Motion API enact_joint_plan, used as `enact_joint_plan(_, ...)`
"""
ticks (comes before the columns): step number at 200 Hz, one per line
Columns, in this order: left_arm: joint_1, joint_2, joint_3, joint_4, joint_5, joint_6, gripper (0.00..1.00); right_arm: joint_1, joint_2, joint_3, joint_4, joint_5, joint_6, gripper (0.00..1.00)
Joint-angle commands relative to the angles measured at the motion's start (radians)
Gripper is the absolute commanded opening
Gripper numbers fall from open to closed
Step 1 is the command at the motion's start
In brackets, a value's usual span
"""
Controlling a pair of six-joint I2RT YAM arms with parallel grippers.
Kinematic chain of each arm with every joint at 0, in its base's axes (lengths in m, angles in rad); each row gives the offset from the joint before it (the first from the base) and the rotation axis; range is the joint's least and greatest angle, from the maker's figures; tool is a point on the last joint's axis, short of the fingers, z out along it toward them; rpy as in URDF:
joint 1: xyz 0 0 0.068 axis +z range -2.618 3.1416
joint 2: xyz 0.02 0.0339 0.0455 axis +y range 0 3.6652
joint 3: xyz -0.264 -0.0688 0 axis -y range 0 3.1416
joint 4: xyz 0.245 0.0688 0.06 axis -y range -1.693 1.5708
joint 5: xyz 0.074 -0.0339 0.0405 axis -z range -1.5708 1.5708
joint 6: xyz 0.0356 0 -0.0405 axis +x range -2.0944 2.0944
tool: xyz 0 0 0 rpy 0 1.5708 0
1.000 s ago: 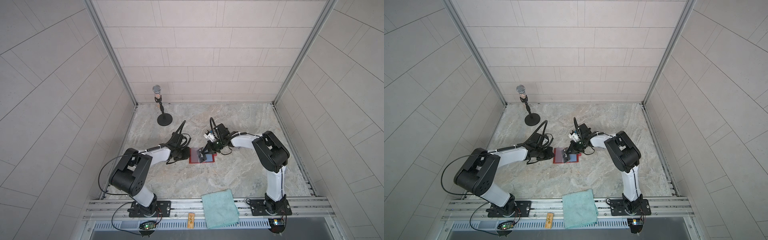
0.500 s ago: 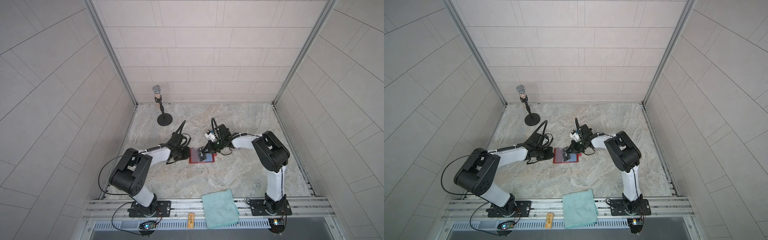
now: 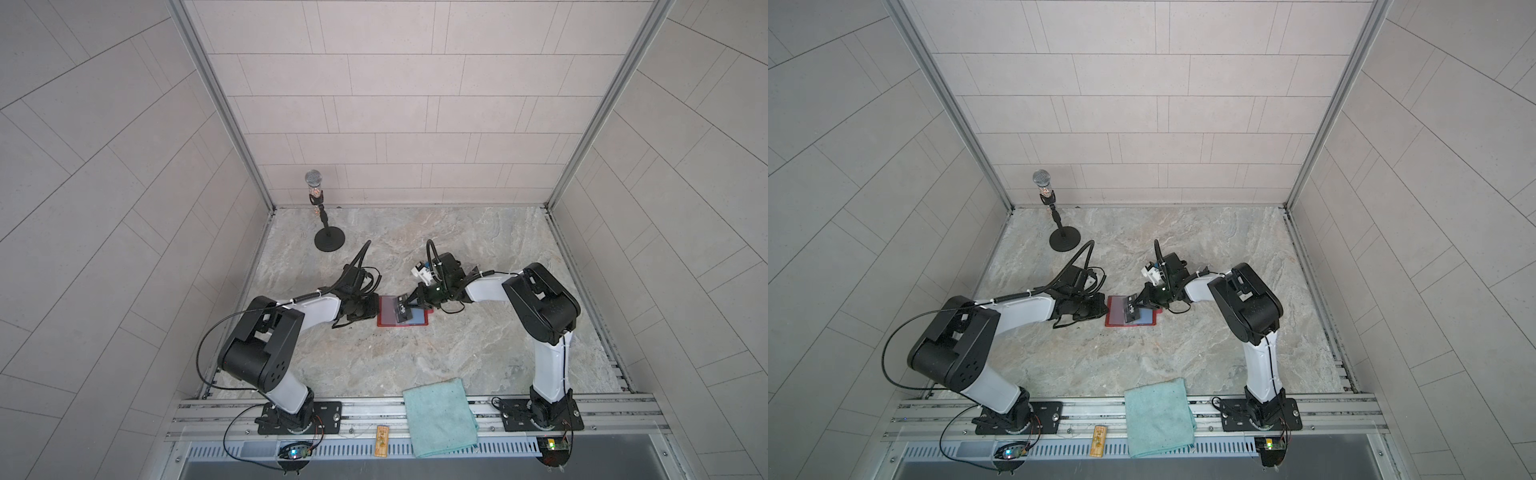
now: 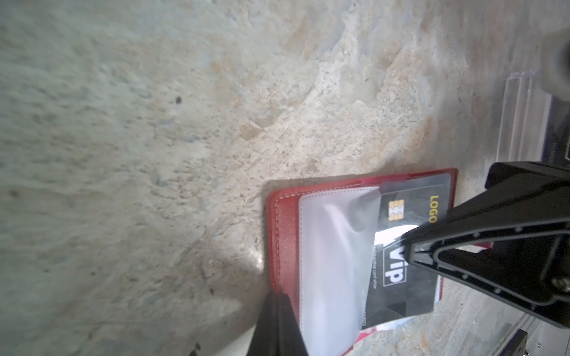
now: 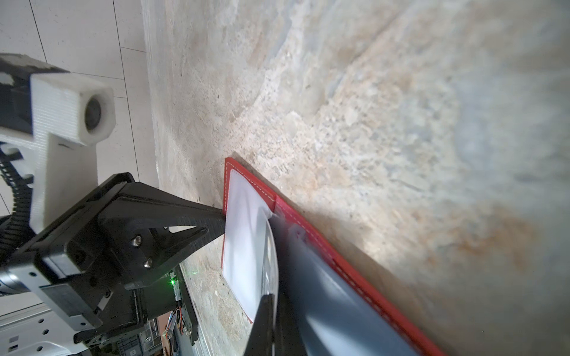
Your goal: Put the credit cards into the card holder
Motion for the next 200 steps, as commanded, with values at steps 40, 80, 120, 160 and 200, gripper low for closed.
enact_joint_plan(40,-0.004,0.021,-0.023,-0.052,-0.037,0.019,0.0,0.011,0.003,-0.035,0.049,0.061,0.043,0.0)
enact_joint_plan(80,-0.005,0.014,-0.029,-0.053,-0.046,0.02,0.0,0.017,0.005,-0.04,0.044,0.071,0.042,0.0)
enact_joint_plan(120,-0.005,0.015,-0.031,-0.05,-0.05,0.017,0.0,0.046,0.006,-0.069,0.087,0.086,0.065,0.0)
enact_joint_plan(160,-0.005,0.015,-0.035,-0.049,-0.052,0.02,0.0,0.052,0.0,-0.106,0.165,0.095,0.119,0.02)
enact_joint_plan(200,-0.005,0.014,-0.036,-0.049,-0.057,0.02,0.0,0.055,-0.034,-0.114,0.137,0.128,0.11,0.18)
